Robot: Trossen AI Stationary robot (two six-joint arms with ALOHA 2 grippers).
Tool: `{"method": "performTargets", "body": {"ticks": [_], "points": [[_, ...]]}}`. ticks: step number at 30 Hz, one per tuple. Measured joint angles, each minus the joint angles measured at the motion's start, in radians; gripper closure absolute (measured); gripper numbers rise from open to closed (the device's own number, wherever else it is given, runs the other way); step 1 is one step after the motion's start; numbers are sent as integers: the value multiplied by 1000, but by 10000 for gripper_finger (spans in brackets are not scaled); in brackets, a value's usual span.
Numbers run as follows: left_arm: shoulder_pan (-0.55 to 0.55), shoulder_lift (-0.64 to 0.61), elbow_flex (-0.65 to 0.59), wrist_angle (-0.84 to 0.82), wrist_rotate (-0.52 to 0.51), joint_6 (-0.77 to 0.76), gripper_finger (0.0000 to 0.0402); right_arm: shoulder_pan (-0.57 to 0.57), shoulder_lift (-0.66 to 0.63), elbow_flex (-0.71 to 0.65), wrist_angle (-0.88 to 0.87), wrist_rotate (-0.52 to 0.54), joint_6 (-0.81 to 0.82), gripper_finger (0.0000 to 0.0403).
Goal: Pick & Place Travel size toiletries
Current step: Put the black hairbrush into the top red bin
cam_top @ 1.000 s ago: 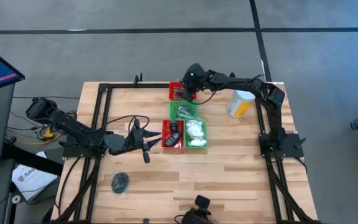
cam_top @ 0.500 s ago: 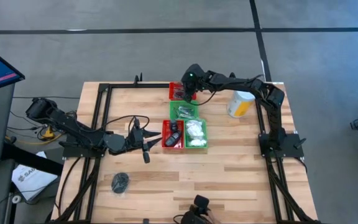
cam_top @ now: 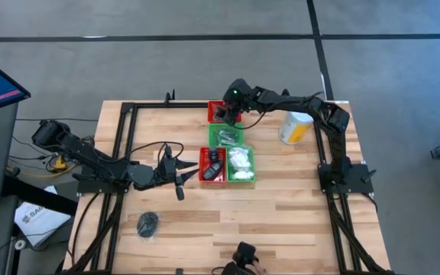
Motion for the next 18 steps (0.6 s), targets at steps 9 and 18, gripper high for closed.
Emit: {"method": "performTargets", "body": {"ticks": [9,18], "points": [[-1,0,0,-4,0,0,309,68,-27,-1,-25,-79,15,203],[-55,0,0,-49,-5,-13,309,124,-51,0,-147,-88,20,211]]}}
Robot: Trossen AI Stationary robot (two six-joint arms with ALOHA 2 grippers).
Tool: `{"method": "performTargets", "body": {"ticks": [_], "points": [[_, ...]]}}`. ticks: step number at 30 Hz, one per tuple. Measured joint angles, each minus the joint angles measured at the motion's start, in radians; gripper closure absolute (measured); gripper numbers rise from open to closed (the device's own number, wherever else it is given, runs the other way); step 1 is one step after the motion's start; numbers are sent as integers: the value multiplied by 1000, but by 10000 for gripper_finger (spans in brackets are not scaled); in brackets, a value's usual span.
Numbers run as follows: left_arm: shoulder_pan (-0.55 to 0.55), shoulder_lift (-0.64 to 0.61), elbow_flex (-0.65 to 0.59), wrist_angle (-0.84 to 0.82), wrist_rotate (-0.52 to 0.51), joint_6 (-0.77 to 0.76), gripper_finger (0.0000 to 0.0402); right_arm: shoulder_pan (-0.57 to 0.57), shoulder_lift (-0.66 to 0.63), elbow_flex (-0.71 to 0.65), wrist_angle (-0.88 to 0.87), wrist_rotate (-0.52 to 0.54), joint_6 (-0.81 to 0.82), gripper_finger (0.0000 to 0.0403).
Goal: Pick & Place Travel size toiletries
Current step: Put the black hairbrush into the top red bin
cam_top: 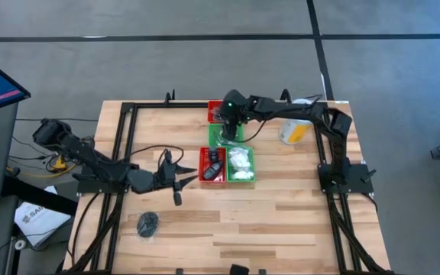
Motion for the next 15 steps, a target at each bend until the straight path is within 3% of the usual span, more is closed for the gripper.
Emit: {"method": "performTargets", "body": {"ticks": [3,11,15], "points": [[-30,-13,0,-89,0,-50,309,29,-11,-1,-26,-31,7,211],[-114,-89,0,-434,9,-387,309,131,-45,-1,-80,-79,7,206],[-147,-130,0,-594,120,-583,309,186,-55,0,-85,-79,6,210]]}}
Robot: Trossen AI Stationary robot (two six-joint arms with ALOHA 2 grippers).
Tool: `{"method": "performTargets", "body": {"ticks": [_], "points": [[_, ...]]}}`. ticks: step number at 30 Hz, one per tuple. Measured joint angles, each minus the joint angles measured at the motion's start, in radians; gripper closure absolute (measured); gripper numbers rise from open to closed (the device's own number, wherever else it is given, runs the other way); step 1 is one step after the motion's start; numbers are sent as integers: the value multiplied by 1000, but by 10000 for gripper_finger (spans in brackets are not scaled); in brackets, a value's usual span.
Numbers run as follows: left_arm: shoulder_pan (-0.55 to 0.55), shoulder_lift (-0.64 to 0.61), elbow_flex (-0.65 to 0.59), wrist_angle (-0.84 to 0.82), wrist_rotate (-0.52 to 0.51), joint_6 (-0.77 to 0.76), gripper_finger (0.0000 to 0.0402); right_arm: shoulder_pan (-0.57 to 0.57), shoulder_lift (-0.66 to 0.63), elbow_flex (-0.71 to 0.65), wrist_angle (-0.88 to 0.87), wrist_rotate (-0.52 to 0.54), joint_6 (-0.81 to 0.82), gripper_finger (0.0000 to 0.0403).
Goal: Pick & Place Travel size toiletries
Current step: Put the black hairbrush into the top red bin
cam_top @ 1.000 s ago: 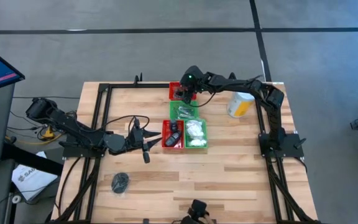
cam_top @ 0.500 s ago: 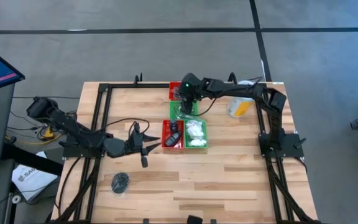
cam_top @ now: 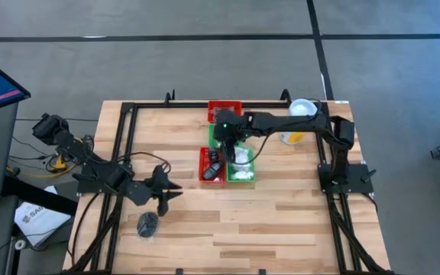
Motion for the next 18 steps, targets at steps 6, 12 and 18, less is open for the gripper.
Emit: {"method": "performTargets", "body": {"ticks": [6,12,18], "points": [[-37,-14,0,-207,175,-217,309,57,-4,0,-7,0,0,215],[-61,-14,0,-322,321,-400,309,93,-4,0,-9,1,0,216],[-94,-14,0,-410,412,-540,309,100,-4,0,-8,1,1,217]]}}
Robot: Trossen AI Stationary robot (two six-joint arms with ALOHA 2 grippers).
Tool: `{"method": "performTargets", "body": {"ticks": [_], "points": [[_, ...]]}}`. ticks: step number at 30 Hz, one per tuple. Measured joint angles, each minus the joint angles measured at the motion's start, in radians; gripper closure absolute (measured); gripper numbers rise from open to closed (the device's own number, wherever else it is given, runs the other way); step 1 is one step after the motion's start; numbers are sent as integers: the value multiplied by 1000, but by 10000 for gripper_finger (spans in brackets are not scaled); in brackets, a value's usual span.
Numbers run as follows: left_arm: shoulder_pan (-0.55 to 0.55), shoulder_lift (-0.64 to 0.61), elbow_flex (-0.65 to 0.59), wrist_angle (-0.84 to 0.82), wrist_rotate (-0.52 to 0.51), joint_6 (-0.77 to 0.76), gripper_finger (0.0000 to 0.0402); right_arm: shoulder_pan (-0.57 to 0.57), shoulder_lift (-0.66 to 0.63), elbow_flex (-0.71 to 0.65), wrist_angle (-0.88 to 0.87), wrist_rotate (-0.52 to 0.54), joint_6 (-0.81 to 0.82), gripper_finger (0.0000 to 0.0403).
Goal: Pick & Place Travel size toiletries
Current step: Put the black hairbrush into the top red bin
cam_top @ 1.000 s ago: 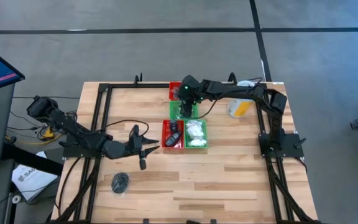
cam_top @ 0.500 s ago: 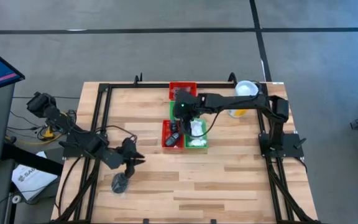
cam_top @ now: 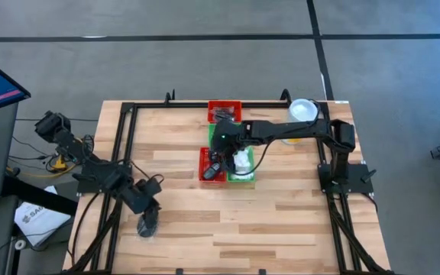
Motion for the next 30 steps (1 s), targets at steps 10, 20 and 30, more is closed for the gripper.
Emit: {"method": "performTargets", "body": {"ticks": [10,20,30], "points": [[-90,0,0,-93,94,-185,309,0,0,0,-2,0,8,217],[-145,0,0,-194,167,-344,309,0,0,0,-2,0,8,217],[-174,52,-2,-223,239,-419,309,1,1,0,-2,0,7,217]]}}
